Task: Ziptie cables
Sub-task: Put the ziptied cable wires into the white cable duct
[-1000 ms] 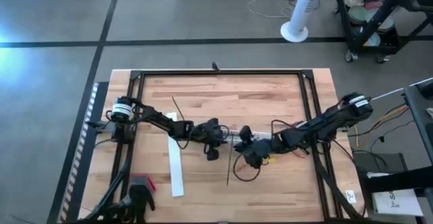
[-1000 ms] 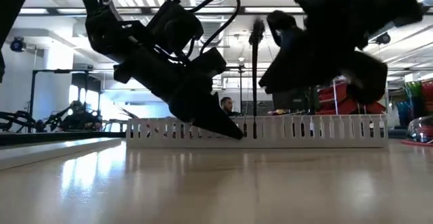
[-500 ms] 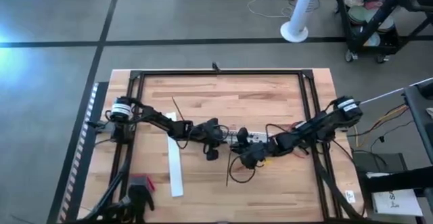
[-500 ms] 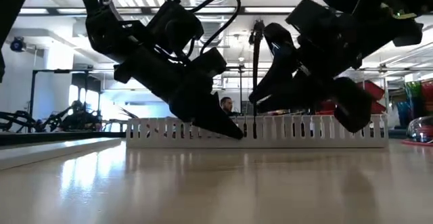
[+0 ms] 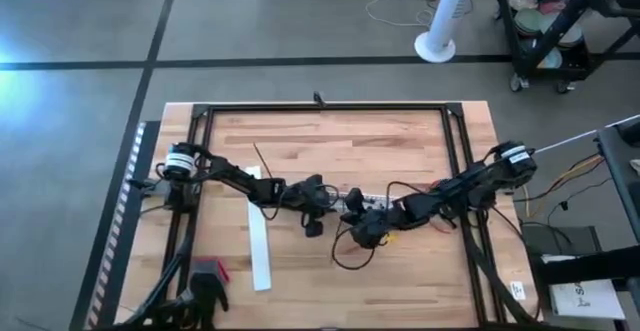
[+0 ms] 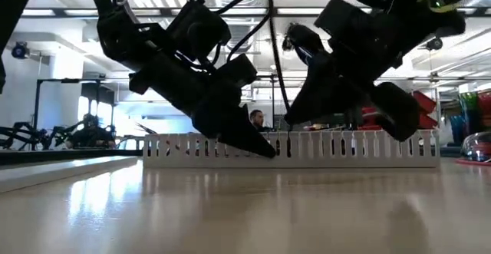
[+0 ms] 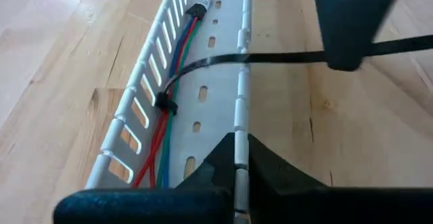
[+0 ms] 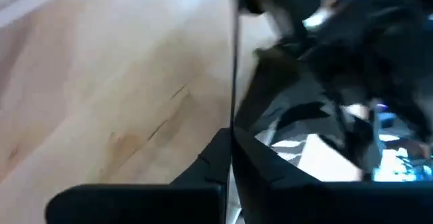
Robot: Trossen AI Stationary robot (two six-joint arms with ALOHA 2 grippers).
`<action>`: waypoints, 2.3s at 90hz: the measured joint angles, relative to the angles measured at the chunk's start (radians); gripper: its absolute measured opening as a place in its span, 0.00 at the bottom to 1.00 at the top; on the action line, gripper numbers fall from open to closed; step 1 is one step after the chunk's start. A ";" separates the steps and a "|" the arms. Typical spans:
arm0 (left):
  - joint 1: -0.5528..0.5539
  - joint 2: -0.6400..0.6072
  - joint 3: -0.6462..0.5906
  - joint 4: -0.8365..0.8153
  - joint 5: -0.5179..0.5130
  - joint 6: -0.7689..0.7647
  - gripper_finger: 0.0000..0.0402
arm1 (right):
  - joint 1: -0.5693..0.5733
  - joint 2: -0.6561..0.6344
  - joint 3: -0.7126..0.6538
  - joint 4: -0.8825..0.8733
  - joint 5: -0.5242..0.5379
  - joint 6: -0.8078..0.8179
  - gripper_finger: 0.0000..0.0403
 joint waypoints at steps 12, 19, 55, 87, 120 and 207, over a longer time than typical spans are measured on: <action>0.000 0.000 0.000 -0.003 0.011 0.008 0.00 | -0.030 -0.003 0.100 -0.274 -0.041 -0.043 0.00; 0.000 0.000 0.000 -0.004 0.013 0.016 0.00 | -0.046 -0.003 0.164 -0.409 -0.046 -0.068 0.00; 0.000 0.000 0.001 -0.011 0.014 0.018 0.00 | -0.128 -0.001 0.286 -0.620 -0.102 -0.230 0.00; 0.001 0.000 0.001 -0.012 0.023 0.030 0.00 | -0.128 0.055 0.259 -0.535 -0.096 -0.304 0.00; 0.001 0.000 0.001 -0.015 0.040 0.039 0.00 | -0.133 0.097 0.269 -0.552 -0.094 -0.372 0.00; 0.003 0.000 0.000 -0.018 0.041 0.049 0.00 | -0.141 0.085 0.299 -0.588 -0.155 -0.427 0.00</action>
